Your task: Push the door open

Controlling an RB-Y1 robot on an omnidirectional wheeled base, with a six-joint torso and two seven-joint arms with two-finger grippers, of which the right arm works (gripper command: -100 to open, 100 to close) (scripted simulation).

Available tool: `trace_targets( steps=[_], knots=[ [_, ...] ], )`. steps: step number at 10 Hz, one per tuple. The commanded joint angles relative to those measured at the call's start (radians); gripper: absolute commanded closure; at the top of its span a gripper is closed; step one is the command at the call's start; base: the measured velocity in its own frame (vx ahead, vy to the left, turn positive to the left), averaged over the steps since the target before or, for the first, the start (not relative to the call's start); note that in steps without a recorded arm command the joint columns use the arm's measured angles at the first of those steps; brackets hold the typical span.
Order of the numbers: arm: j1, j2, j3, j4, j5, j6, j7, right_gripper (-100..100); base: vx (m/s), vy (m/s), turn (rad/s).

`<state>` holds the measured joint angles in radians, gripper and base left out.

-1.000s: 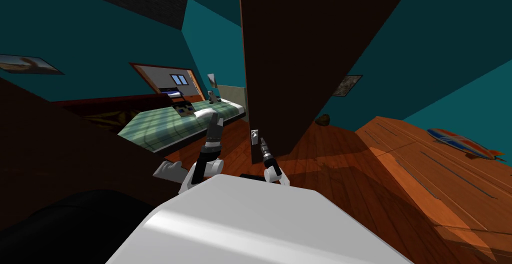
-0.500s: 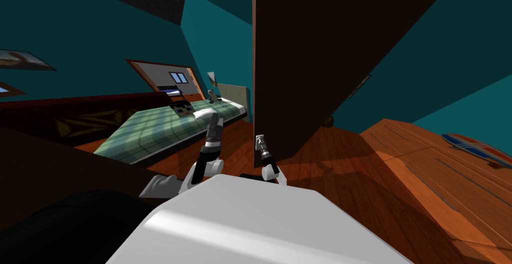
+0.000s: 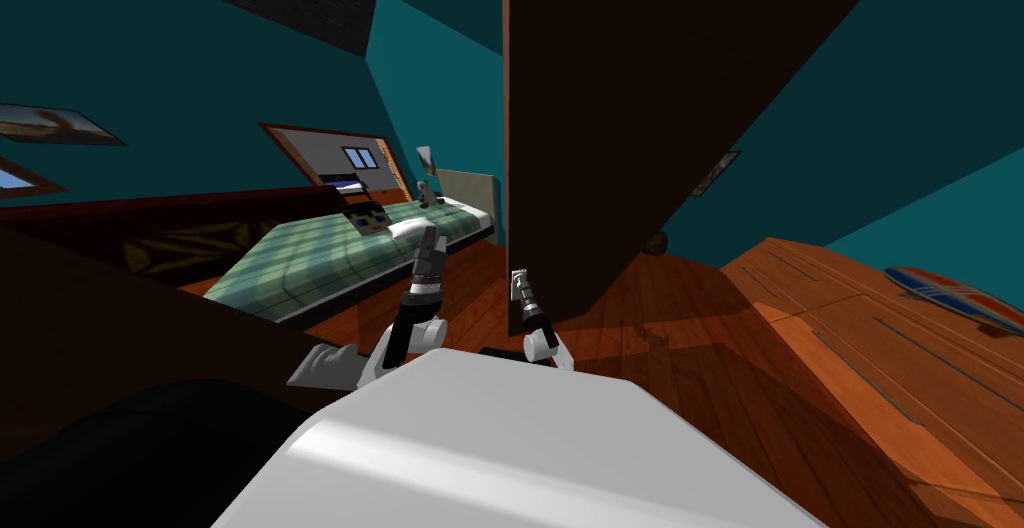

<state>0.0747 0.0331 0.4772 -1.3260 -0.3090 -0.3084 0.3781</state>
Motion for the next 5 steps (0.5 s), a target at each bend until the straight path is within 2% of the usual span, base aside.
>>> trace_targets(
  steps=[1, 2, 5],
  knots=[
    [-0.001, 0.0, -0.003, -0.002, -0.001, -0.002, -0.001, 100, 0.0, 0.0, 0.0],
    [0.018, -0.028, 0.025, -0.022, -0.015, -0.003, 0.011, 100, 0.104, 0.028, -0.23],
    [0.047, -0.067, 0.067, -0.06, -0.039, -0.008, 0.03, 100, 0.177, 0.058, -0.196]
  ],
)
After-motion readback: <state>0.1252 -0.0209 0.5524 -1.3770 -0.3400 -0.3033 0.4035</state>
